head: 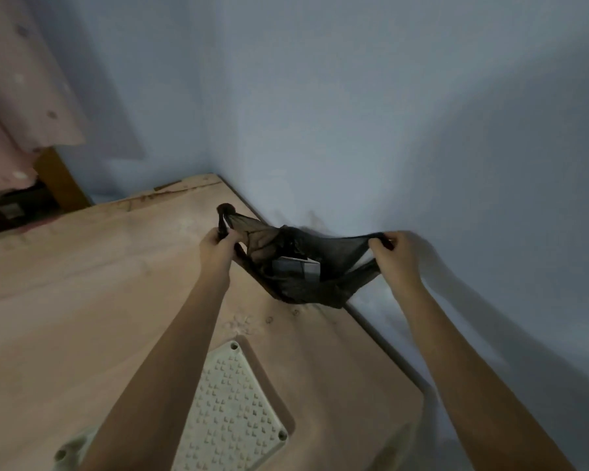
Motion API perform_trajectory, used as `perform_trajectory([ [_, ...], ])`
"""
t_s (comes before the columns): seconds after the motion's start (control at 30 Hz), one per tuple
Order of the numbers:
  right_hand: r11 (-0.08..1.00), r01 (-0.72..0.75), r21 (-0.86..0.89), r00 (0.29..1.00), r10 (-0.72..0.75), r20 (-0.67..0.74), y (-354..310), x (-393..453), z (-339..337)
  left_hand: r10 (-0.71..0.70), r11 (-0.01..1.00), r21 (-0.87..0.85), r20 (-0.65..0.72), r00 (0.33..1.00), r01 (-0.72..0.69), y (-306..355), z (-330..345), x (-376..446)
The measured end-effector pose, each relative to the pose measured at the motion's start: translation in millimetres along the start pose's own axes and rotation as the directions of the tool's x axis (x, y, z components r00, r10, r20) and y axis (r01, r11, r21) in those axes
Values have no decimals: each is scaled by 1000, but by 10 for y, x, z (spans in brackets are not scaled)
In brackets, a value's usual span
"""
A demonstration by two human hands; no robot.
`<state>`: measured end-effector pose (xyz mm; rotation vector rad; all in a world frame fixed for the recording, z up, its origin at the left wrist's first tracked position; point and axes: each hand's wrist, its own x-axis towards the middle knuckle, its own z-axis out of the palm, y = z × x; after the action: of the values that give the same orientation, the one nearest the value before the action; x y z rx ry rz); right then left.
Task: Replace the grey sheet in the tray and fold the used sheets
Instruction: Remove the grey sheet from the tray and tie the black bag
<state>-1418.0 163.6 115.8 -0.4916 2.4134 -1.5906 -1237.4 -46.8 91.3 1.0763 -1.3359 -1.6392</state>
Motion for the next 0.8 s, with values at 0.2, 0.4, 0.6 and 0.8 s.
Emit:
perform_trajectory([
  [0.2, 932, 256, -257, 959, -211, 190, -380, 1, -302, 178, 978, -98, -65, 982, -184, 361, 74, -155],
  [0.4, 783, 370, -501, 924, -367, 108, -498, 20, -587, 300, 926, -229, -39, 953, -301, 540, -84, -257],
  [0.6, 888, 420, -185, 900, -434, -38, -806, 24, -645, 422, 885, -275, 129, 898, -376, 810, -97, -348],
  [0.8, 870, 124, 477, 914, -287, 286, -938, -80, -464, 468, 883, -211, 326, 821, -420, 936, 163, -589],
])
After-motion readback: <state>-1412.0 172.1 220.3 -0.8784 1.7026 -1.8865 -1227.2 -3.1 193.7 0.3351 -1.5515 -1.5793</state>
